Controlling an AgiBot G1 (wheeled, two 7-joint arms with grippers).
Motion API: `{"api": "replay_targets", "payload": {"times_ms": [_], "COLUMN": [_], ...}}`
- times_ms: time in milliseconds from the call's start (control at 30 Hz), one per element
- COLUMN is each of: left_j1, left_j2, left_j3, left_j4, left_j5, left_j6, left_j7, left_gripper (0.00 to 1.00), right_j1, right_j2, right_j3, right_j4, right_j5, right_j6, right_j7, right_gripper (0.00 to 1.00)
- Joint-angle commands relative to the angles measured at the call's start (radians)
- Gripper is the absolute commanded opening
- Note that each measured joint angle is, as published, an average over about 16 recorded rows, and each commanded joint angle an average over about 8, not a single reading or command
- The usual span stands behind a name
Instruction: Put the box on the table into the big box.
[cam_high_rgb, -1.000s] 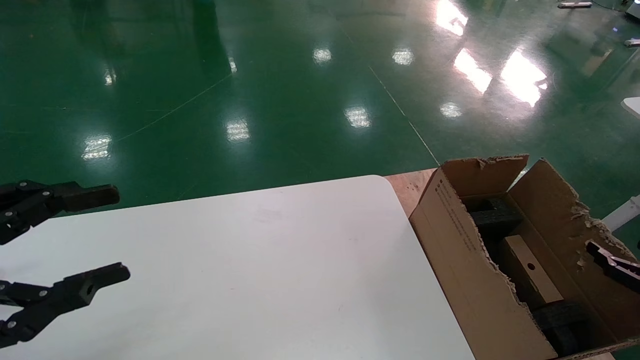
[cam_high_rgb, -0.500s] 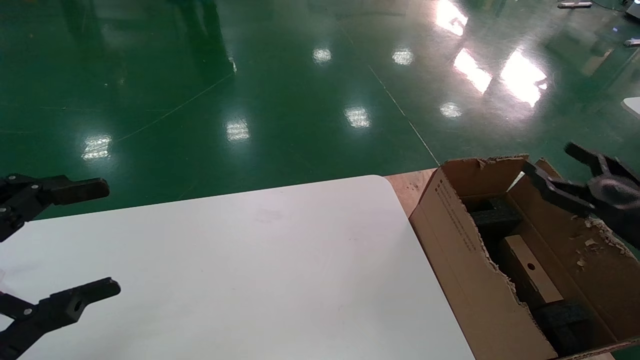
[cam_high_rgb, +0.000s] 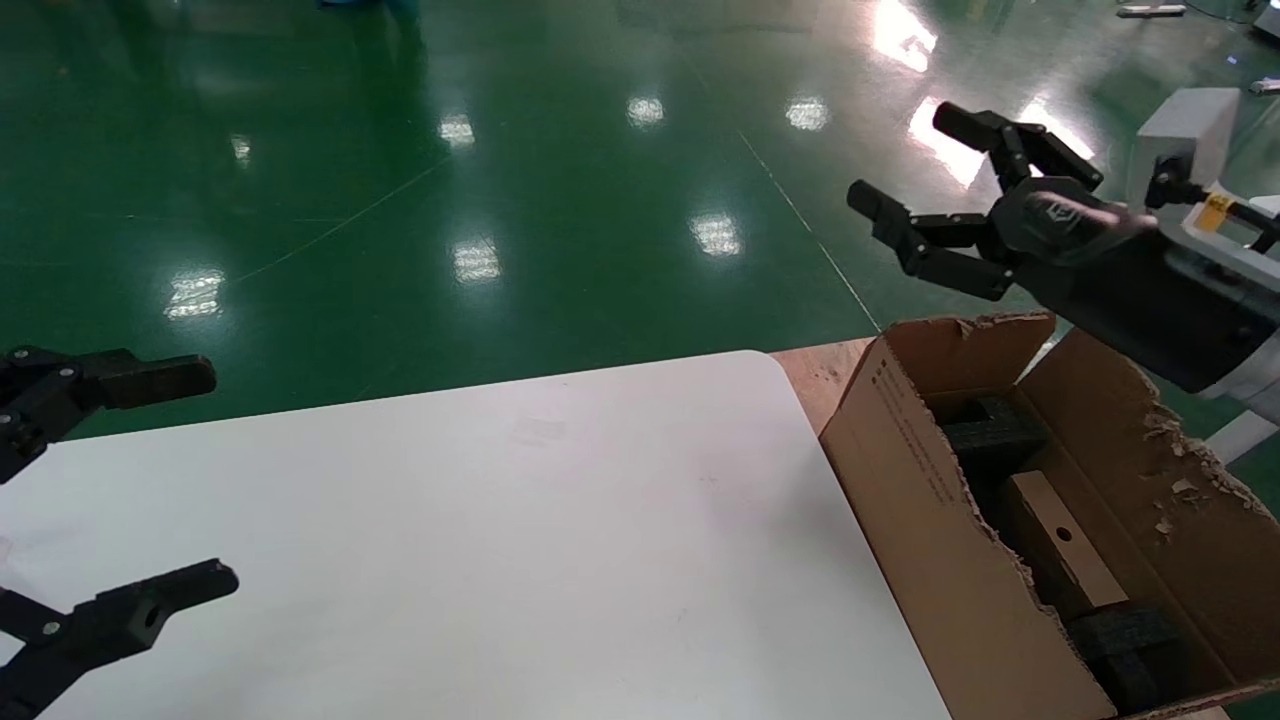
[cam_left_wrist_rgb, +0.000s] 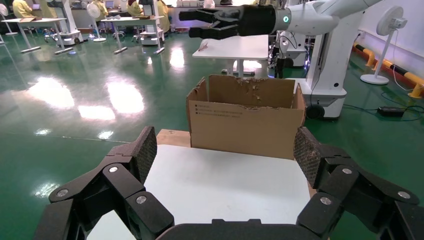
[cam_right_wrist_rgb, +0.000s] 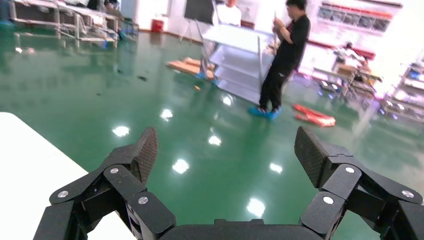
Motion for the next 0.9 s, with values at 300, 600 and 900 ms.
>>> {"api": "replay_targets", "payload": {"times_ms": [300,600,900], "left_j1": [0.000,0.000,0.000], "left_j2": [0.000,0.000,0.000], "left_j3": [0.000,0.000,0.000], "left_j4": [0.000,0.000,0.000], "left_j5": [0.000,0.000,0.000], "left_j6": [0.000,0.000,0.000], "left_j7": [0.000,0.000,0.000], "left_gripper": [1.00,1.00,1.00], "right_j1": [0.026,-0.019,-0.128], "right_j2": [-0.002,-0.009,-0.065], "right_j3": [0.007,0.062,0.347], "right_j4": [0.023,0.016,0.050], "right_j5": [-0.024,-0.054,-0.287], "right_j6": [0.021,0.000,-0.049], "right_j7": [-0.005,0.035,0.206], "right_gripper": [1.00,1.00,1.00]}}
